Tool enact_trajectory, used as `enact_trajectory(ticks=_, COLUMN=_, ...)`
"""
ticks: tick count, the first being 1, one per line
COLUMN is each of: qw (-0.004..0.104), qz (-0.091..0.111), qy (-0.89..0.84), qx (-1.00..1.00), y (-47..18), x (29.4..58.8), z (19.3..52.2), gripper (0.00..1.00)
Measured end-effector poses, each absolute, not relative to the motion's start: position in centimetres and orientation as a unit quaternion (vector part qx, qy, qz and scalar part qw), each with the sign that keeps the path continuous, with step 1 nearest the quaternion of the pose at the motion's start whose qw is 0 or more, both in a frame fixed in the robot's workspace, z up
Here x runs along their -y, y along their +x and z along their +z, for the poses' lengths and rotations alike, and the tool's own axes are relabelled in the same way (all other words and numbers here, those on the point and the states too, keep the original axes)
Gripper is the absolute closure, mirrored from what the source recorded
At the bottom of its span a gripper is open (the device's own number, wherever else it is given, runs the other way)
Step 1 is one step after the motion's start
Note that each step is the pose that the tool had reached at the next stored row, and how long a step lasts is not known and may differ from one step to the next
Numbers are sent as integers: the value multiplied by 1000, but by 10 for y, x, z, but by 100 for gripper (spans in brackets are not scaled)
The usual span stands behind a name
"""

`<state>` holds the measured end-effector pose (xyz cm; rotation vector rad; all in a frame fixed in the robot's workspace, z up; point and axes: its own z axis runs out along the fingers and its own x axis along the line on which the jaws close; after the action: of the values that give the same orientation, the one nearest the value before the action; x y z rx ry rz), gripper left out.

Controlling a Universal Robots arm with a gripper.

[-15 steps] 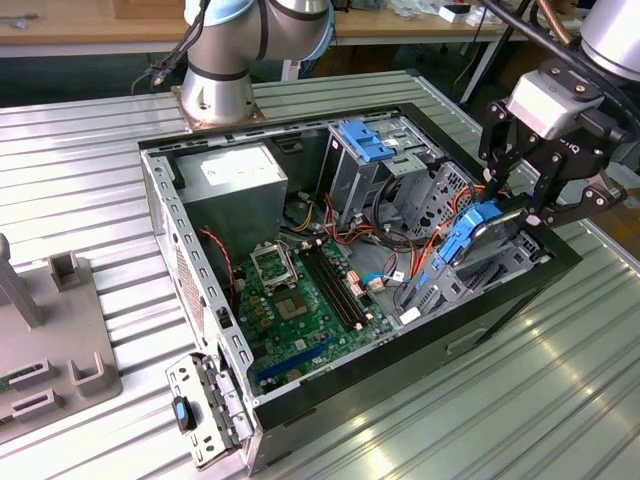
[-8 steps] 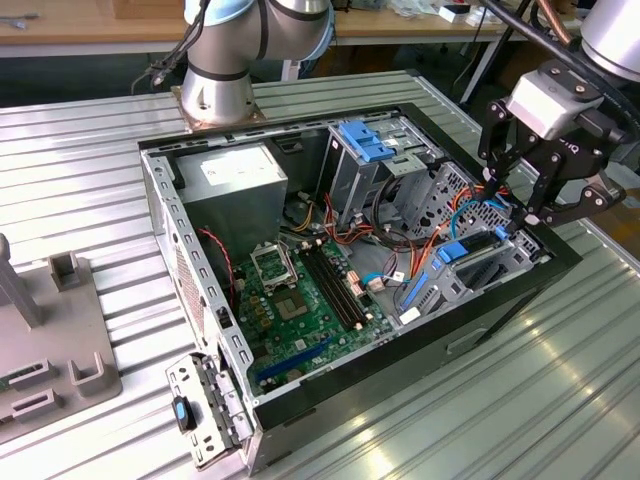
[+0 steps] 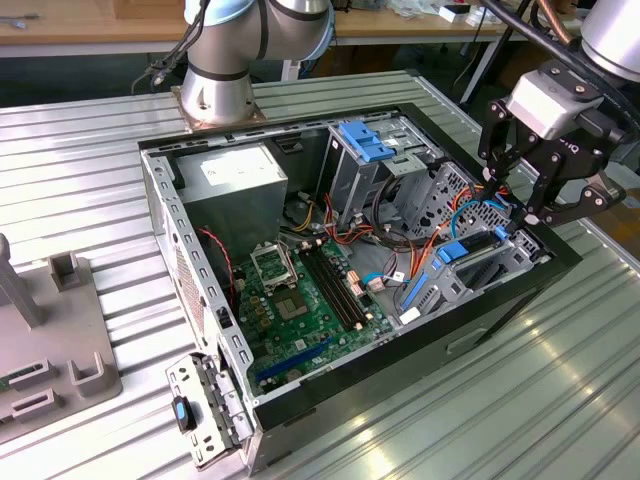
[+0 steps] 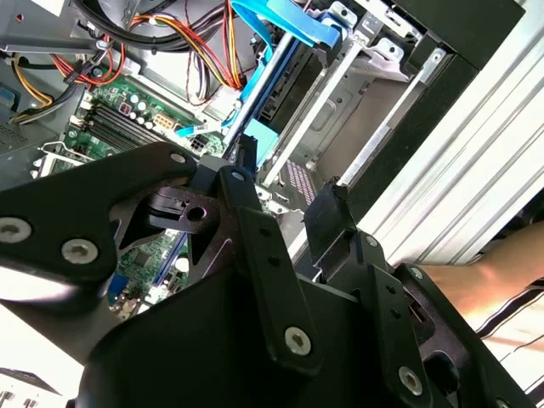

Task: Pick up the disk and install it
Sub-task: 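Insert the disk into the insertion slot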

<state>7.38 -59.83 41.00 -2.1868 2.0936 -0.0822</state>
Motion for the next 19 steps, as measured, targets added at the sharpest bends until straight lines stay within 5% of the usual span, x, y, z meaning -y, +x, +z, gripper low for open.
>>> enact_trajectory(ticks=11, qw=56, qz=-27, qy=-721, qx=-690, y=74, x=588, z=410, gripper=50)
enact_trajectory(ticks=19, qw=41, qz=-13, qy=-720, qx=-693, y=98, x=587, z=390, gripper=50)
